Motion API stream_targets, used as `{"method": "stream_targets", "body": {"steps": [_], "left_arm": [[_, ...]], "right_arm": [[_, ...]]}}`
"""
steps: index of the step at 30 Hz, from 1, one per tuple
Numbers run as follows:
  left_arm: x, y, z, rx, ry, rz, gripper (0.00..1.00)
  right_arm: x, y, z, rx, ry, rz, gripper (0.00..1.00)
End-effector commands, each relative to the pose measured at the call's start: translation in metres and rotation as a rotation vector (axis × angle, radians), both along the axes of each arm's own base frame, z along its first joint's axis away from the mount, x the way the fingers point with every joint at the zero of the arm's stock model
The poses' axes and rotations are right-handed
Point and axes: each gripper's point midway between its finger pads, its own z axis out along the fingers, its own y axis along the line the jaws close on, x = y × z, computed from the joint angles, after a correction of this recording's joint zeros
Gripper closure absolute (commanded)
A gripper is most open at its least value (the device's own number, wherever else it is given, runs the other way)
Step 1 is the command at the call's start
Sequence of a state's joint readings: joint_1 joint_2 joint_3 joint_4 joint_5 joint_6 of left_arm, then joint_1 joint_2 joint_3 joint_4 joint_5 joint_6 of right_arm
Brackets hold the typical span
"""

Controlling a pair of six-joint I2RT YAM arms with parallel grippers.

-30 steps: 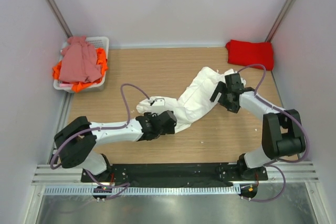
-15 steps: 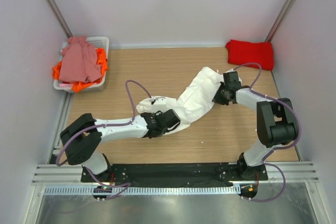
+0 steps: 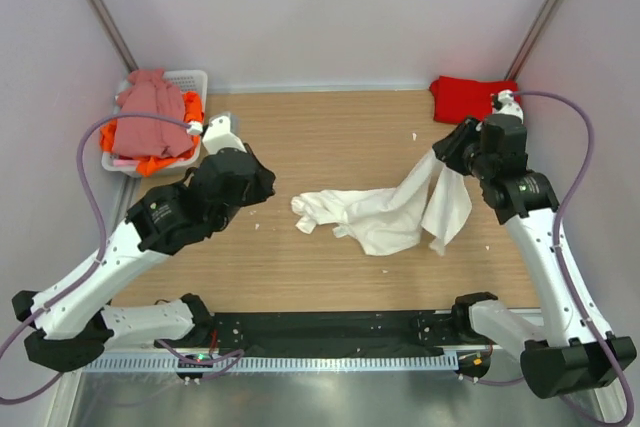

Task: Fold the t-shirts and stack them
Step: Flatten the tshirt out

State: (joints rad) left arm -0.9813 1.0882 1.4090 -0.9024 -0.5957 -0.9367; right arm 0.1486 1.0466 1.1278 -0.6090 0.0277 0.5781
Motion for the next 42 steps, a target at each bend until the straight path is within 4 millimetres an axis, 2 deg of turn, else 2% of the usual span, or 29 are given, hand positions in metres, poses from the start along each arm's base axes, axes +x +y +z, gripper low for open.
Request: {"method": "stream_targets", "body": {"steps": [1,2,3,4,5,7,9,10,12,13,15,16,18,21,22,23,26,29,31,32,33,34,35,36,38,39,40,41,42], "left_arm": [[0.003,0.008,-0.056,0.15,0.108,-0.048,0.89],[0.001,-0.002,-0.067,0.134,0.131,-0.091,0.82],[0.004,-0.02,-0.071,0.086,0.123,-0.136,0.74],[0.001,-0.031,-0.087,0.076,0.151,-0.179,0.6],[-0.011,-0.041,-0.117,0.08,0.215,-0.233,0.55],[-0.014,-0.065,-0.146,0.076,0.243,-0.272,0.43],[-0.029,-0.089,-0.17,0.087,0.261,-0.328,0.39],[-0.033,-0.099,-0.189,0.123,0.289,-0.344,0.36],[-0.042,-0.125,-0.196,0.11,0.291,-0.399,0.35],[-0.046,-0.137,-0.213,0.135,0.319,-0.419,0.35],[-0.043,-0.161,-0.214,0.093,0.312,-0.452,0.36],[-0.045,-0.17,-0.227,0.1,0.336,-0.471,0.36],[-0.041,-0.19,-0.223,0.068,0.318,-0.491,0.35],[-0.038,-0.208,-0.235,0.068,0.326,-0.52,0.3],[-0.037,-0.217,-0.234,0.061,0.325,-0.532,0.29],[-0.036,-0.221,-0.246,0.074,0.339,-0.533,0.3],[-0.033,-0.234,-0.261,0.069,0.35,-0.539,0.29],[-0.028,-0.247,-0.265,0.033,0.339,-0.54,0.31],[-0.026,-0.251,-0.279,0.049,0.353,-0.541,0.49],[-0.023,-0.257,-0.277,0.042,0.348,-0.544,0.6],[-0.023,-0.258,-0.287,0.056,0.363,-0.548,0.84],[-0.018,-0.256,-0.288,0.053,0.367,-0.537,0.97],[-0.015,-0.251,-0.292,0.058,0.379,-0.529,1.0],[-0.011,-0.245,-0.287,0.053,0.374,-0.516,1.0],[0.01,-0.219,-0.282,0.044,0.37,-0.428,1.0],[0.012,-0.193,-0.295,0.068,0.396,-0.378,1.0],[0.033,-0.173,-0.277,0.024,0.373,-0.315,1.0],[0.04,-0.157,-0.276,0.013,0.376,-0.28,1.0],[0.041,-0.136,-0.286,0.024,0.398,-0.249,1.0]], "right_arm": [[-0.003,-0.011,-0.023,-0.08,0.102,-0.02,0.34],[0.005,-0.013,-0.045,-0.103,0.173,-0.023,0.16],[0.002,-0.015,-0.058,-0.126,0.231,-0.025,0.05],[0.003,-0.017,-0.07,-0.144,0.268,-0.03,0.04],[0.002,-0.017,-0.079,-0.143,0.289,-0.024,0.03],[0.0,-0.018,-0.093,-0.13,0.283,-0.044,0.02],[-0.003,-0.018,-0.096,-0.121,0.254,-0.052,0.02],[-0.005,-0.019,-0.096,-0.12,0.249,-0.057,0.02],[-0.009,-0.019,-0.099,-0.121,0.254,-0.052,0.02],[-0.012,-0.02,-0.098,-0.124,0.248,-0.05,0.02],[-0.021,-0.02,-0.108,-0.129,0.27,-0.042,0.02],[-0.025,-0.02,-0.109,-0.126,0.265,-0.036,0.02],[-0.036,-0.017,-0.122,-0.119,0.298,-0.018,0.02],[-0.051,-0.011,-0.133,-0.097,0.325,0.012,0.02],[-0.055,-0.009,-0.133,-0.087,0.318,0.019,0.02],[-0.06,-0.005,-0.136,-0.085,0.324,0.035,0.02],[-0.073,0.004,-0.146,-0.073,0.351,0.053,0.02],[-0.076,0.013,-0.151,-0.05,0.359,0.058,0.02],[-0.074,0.016,-0.152,-0.048,0.361,0.061,0.02],[-0.074,0.016,-0.154,-0.054,0.367,0.058,0.02],[-0.074,0.019,-0.155,-0.059,0.373,0.064,0.03],[-0.073,0.018,-0.156,-0.067,0.375,0.063,0.02],[-0.073,0.018,-0.156,-0.069,0.374,0.063,0.03],[-0.074,0.02,-0.155,-0.073,0.375,0.071,0.03],[-0.074,0.022,-0.154,-0.077,0.373,0.07,0.03],[-0.075,0.025,-0.154,-0.079,0.374,0.077,0.03],[-0.08,0.038,-0.156,-0.086,0.381,0.119,0.04],[-0.082,0.045,-0.158,-0.09,0.382,0.118,0.06],[-0.084,0.052,-0.161,-0.099,0.39,0.129,0.07]]}}
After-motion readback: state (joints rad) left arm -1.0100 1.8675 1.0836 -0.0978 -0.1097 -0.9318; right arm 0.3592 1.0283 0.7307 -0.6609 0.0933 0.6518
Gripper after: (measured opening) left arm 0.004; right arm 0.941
